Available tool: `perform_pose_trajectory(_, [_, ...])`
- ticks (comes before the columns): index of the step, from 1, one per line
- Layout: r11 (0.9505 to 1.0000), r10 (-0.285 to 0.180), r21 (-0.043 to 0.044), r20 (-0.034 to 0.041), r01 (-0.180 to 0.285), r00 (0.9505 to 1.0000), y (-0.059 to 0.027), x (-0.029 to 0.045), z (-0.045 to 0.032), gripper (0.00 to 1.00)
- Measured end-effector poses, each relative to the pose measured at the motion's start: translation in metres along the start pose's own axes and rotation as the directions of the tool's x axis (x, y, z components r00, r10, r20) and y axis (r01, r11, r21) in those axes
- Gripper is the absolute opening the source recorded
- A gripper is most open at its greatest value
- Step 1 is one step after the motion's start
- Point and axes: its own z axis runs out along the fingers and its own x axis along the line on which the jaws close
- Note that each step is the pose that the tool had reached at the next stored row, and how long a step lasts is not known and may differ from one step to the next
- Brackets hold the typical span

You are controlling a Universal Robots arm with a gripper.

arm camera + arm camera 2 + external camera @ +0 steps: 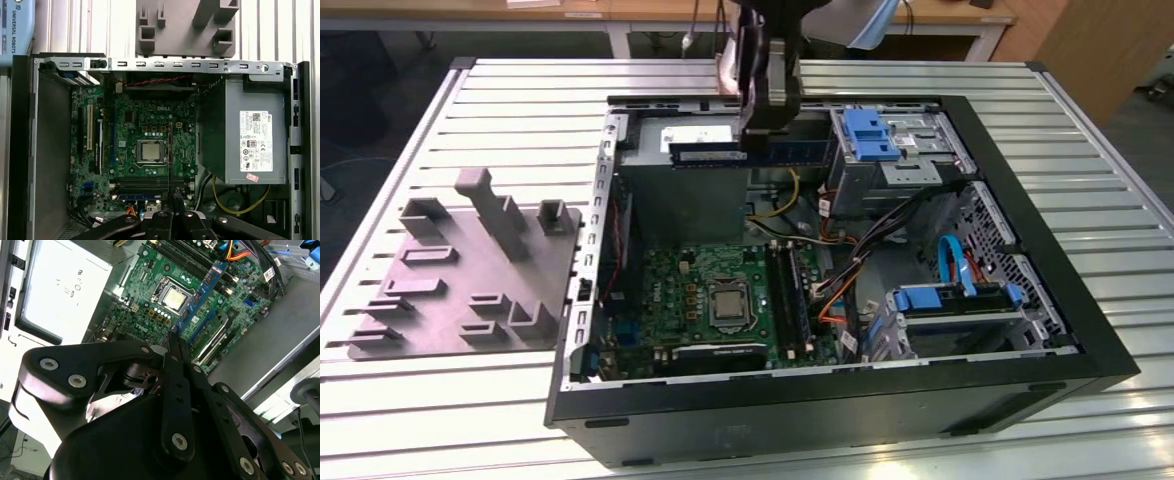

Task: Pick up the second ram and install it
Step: 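Pick up the second ram and move it above second insertion slot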

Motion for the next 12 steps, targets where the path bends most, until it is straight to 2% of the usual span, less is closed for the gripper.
perform_pose_trajectory(12, [1.0,0.0,0.0001,0.0001,0.0,1.0,-0.0009,0.0014,0.0217,0.11])
